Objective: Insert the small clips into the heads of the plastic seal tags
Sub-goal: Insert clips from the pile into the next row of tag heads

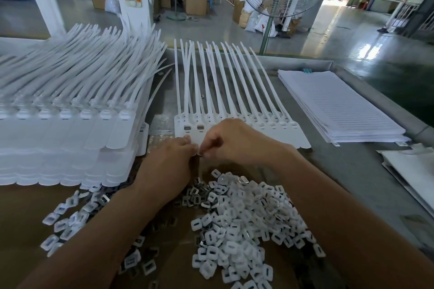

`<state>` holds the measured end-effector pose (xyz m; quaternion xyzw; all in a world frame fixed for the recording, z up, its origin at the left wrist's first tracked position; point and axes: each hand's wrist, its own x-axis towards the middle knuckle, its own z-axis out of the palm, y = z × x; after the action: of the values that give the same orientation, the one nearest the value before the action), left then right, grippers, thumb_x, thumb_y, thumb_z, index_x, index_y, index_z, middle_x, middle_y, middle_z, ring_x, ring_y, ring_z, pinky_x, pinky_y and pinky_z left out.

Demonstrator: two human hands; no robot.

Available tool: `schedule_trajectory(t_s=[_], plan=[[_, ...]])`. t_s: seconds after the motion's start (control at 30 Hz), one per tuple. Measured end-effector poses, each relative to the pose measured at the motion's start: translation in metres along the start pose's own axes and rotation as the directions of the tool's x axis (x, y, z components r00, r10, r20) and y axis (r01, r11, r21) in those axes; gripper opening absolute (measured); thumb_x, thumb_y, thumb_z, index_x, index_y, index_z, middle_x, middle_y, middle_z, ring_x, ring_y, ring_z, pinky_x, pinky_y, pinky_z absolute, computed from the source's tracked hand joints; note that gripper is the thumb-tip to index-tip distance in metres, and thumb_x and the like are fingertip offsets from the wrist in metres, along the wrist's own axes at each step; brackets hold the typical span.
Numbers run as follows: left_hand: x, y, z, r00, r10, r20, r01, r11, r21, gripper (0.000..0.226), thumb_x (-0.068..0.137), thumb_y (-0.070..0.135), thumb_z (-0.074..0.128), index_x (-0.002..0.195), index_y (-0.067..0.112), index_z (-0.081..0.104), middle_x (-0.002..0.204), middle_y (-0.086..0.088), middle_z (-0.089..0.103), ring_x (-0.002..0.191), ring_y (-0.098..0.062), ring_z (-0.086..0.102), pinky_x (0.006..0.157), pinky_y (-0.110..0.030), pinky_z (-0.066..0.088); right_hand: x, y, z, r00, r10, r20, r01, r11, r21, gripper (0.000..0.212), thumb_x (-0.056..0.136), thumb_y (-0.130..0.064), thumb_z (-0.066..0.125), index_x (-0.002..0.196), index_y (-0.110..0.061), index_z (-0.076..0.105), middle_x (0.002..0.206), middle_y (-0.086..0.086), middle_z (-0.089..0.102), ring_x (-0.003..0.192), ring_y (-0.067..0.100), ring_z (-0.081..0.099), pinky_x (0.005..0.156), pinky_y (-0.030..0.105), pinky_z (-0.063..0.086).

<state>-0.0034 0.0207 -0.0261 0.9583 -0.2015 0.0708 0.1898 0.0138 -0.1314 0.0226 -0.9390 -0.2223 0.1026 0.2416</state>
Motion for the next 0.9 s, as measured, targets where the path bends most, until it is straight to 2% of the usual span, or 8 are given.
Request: schedule_trajectory(t_s=[0.07, 0.2, 0.27, 0.4, 0.6, 0.8, 0.9], plan=[[0.001, 0.000, -0.001, 1.000, -0.004, 0.024, 0.004, 1.000, -0.001, 0.035, 0.085, 0.020, 0.045, 0.115, 0.023, 0.063, 0.137, -0.002, 0.047, 0.121, -0.019, 0.045, 0.095, -0.026, 0.035, -0.008, -0.006, 0.003, 0.992, -0.007, 0.126, 0.014, 0.998, -0.058, 0.017, 0.079, -0.019, 0.070, 0.095, -0.018, 0.072, 0.093, -0.004, 0.069, 0.085, 0.005, 0.061, 0.083, 0.021, 0.049], [0.002, -0.002, 0.001, 1.000, 0.010, 0.010, -0.010, 1.000, 0.012, 0.033, 0.085, 0.012, 0.051, 0.115, 0.024, 0.062, 0.140, 0.000, 0.043, 0.123, -0.016, 0.044, 0.098, -0.025, 0.034, -0.011, -0.011, 0.011, 0.980, -0.020, 0.198, 0.054, 0.985, -0.166, 0.031, 0.079, -0.026, 0.070, 0.110, -0.020, 0.067, 0.105, -0.002, 0.064, 0.096, 0.010, 0.057, 0.087, 0.024, 0.045], [0.003, -0.003, 0.002, 1.000, 0.023, 0.012, -0.023, 1.000, 0.014, 0.032, 0.085, 0.010, 0.052, 0.114, 0.022, 0.062, 0.139, -0.001, 0.045, 0.123, -0.016, 0.045, 0.100, -0.026, 0.035, -0.011, -0.012, 0.014, 0.980, -0.026, 0.197, 0.065, 0.978, -0.196, 0.035, 0.079, -0.028, 0.070, 0.112, -0.020, 0.065, 0.107, -0.001, 0.062, 0.097, 0.013, 0.055, 0.085, 0.025, 0.043], [0.004, -0.007, 0.005, 0.998, 0.057, 0.036, -0.058, 0.998, 0.021, 0.031, 0.087, 0.014, 0.050, 0.115, 0.023, 0.061, 0.137, 0.002, 0.048, 0.126, -0.011, 0.041, 0.105, -0.027, 0.032, -0.013, -0.011, 0.017, 0.981, -0.018, 0.191, 0.035, 0.996, -0.086, 0.026, 0.079, -0.021, 0.071, 0.104, -0.015, 0.067, 0.103, 0.000, 0.064, 0.091, 0.010, 0.056, 0.083, 0.024, 0.045], [0.003, -0.005, 0.004, 0.999, 0.041, -0.004, -0.041, 0.999, 0.003, 0.035, 0.087, 0.014, 0.053, 0.120, 0.024, 0.058, 0.140, -0.002, 0.043, 0.126, -0.013, 0.041, 0.103, -0.021, 0.028, -0.013, -0.010, 0.019, 0.986, -0.016, 0.165, 0.019, 1.000, -0.019, 0.016, 0.079, -0.017, 0.070, 0.094, -0.013, 0.065, 0.084, -0.009, 0.052, 0.080, 0.005, 0.048, 0.067, 0.012, 0.038], [0.001, -0.002, 0.002, 1.000, 0.008, -0.008, -0.008, 1.000, -0.016, 0.031, 0.085, 0.010, 0.049, 0.110, 0.020, 0.064, 0.139, -0.005, 0.045, 0.124, -0.018, 0.044, 0.101, -0.024, 0.031, -0.014, -0.005, 0.017, 0.997, -0.011, 0.074, 0.007, 0.999, 0.054, 0.012, 0.082, -0.011, 0.066, 0.094, -0.011, 0.066, 0.087, -0.004, 0.060, 0.082, 0.008, 0.056, 0.070, 0.015, 0.045], [0.002, -0.001, 0.001, 1.000, 0.000, 0.013, 0.000, 1.000, -0.005, 0.031, 0.083, 0.016, 0.053, 0.111, 0.021, 0.064, 0.140, -0.004, 0.044, 0.123, -0.018, 0.044, 0.099, -0.025, 0.033, -0.014, -0.004, 0.016, 0.998, -0.018, 0.064, 0.015, 0.999, 0.047, 0.015, 0.084, -0.011, 0.064, 0.097, -0.012, 0.070, 0.094, 0.001, 0.068, 0.087, 0.010, 0.062, 0.078, 0.019, 0.048]])
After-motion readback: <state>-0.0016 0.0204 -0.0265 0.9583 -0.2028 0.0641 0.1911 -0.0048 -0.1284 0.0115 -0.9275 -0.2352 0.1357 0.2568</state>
